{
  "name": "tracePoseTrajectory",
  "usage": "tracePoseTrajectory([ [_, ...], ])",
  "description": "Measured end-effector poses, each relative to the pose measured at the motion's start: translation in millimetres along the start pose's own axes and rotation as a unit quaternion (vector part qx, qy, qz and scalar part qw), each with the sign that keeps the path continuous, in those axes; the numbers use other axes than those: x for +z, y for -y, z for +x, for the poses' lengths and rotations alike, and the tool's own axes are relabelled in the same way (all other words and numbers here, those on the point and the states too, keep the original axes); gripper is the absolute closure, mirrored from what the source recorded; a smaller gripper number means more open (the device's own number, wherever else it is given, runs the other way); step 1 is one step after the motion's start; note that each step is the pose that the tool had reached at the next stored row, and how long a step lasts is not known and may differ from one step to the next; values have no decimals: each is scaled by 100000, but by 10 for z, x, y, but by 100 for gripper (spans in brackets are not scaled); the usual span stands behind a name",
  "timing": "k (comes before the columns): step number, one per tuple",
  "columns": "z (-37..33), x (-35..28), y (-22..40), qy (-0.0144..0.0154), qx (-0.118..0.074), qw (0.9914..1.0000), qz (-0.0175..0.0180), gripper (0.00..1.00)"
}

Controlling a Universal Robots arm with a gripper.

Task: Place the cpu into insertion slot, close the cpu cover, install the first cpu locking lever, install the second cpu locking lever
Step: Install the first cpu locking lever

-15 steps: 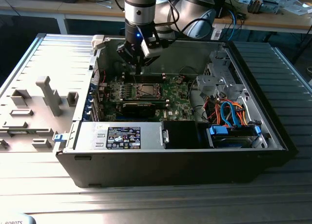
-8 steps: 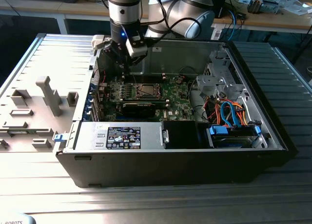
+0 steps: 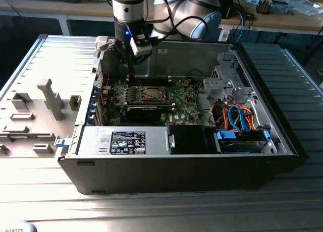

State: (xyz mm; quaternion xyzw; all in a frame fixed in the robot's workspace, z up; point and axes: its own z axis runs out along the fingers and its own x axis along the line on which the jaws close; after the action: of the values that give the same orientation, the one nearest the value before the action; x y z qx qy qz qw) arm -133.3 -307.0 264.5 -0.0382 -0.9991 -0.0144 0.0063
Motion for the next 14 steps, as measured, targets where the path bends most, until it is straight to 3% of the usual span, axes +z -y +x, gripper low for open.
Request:
tracePoseTrajectory([
  [7,-120,-1,-16,-53,-233,100000,20,89],
  [14,-129,0,-17,-58,-234,100000,18,89],
])
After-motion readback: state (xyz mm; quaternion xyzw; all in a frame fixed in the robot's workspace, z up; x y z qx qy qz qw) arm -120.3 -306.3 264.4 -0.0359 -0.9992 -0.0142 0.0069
